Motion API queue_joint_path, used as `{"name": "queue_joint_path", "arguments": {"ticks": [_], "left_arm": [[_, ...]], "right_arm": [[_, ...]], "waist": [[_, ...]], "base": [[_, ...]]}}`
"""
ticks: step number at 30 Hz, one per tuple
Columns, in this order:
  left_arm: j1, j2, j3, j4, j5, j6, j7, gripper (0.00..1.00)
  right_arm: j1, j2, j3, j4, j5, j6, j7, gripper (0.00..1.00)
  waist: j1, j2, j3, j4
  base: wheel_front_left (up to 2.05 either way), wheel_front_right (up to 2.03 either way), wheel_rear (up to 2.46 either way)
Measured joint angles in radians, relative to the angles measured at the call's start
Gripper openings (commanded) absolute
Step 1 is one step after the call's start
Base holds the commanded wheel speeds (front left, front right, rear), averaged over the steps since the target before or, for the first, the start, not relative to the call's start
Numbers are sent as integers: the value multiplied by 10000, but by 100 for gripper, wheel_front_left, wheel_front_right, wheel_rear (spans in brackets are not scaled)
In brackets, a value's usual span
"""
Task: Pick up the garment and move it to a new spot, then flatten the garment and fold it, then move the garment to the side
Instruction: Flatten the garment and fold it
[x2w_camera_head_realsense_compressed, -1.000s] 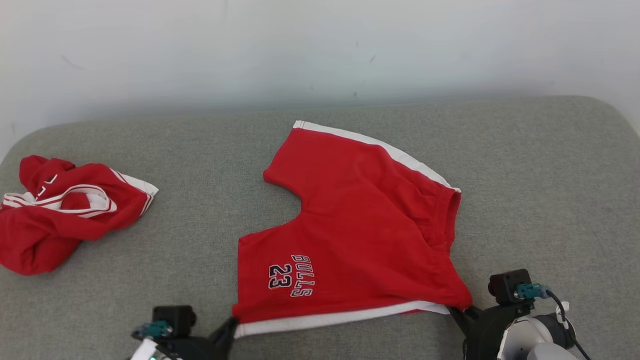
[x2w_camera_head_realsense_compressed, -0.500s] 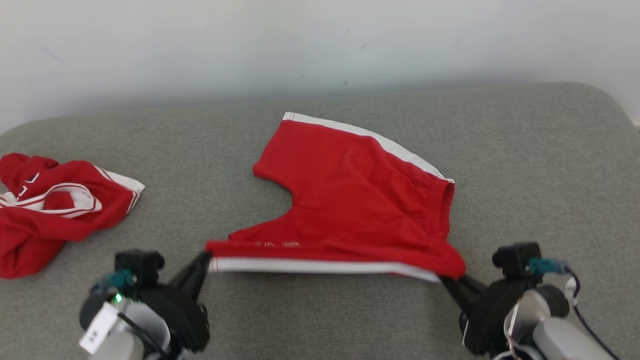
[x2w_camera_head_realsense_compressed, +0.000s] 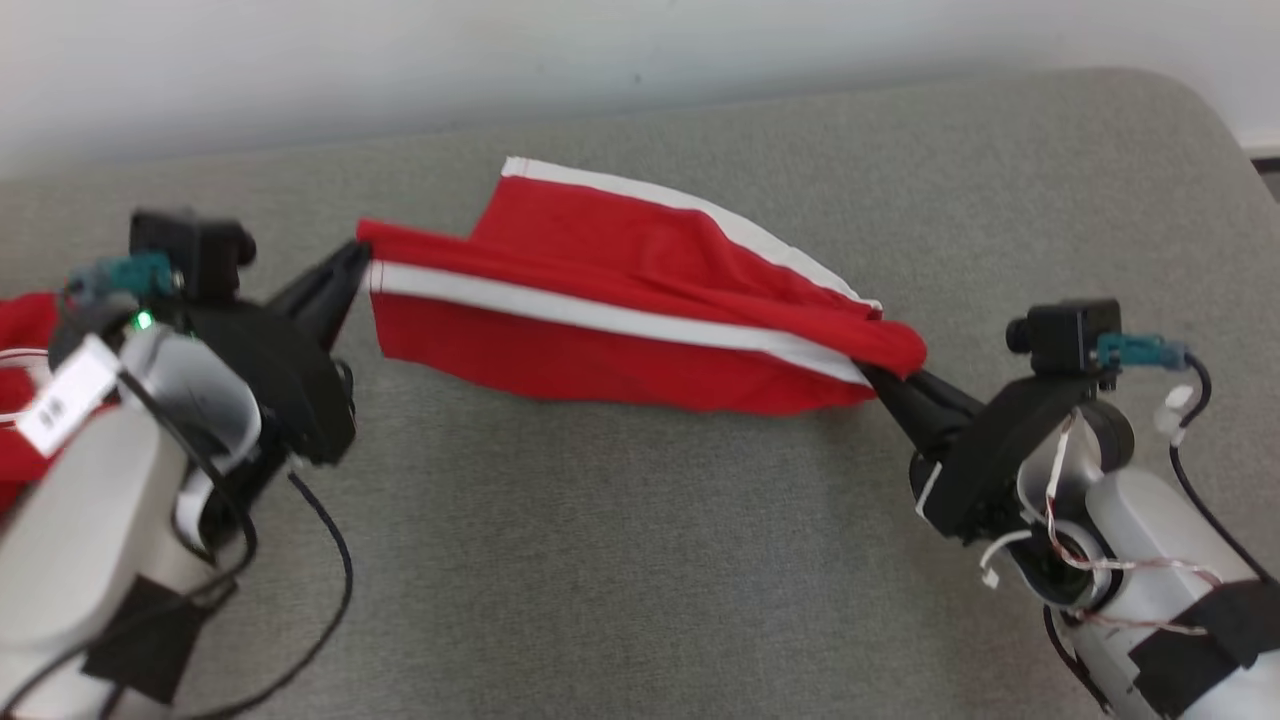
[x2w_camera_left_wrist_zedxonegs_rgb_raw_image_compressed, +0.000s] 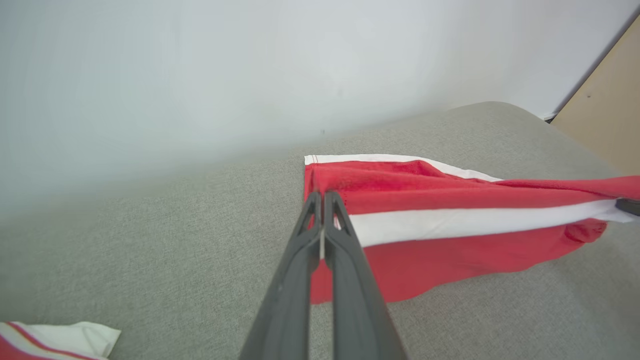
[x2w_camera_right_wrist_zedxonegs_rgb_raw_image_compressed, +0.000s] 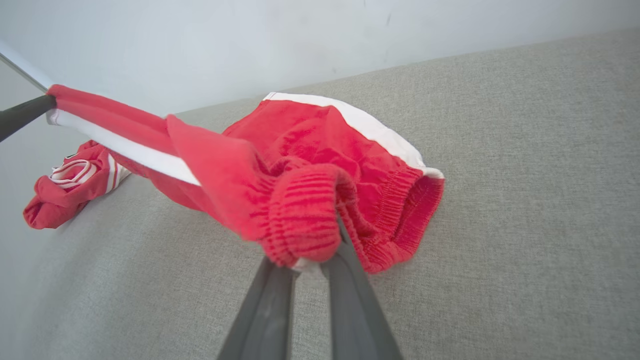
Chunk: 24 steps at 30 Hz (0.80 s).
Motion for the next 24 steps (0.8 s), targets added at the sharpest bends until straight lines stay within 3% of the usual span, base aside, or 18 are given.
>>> {"name": "queue_joint_path", "arguments": {"ticks": [15,24], "left_arm": [[-3452,943,-1104,1561,-855,0,1789,0],[-4802,1302,-1808,2422,-997,0,2109,0]], "right_arm": [[-2473,1037,-125,955,727,6,882,0],[-3555,1645,-2,1787,757,6,966,0]], "waist": [[0,1,1641,-927],[0,1,2617,-1523]], "base": [[0,0,0],[0,0,0]]}}
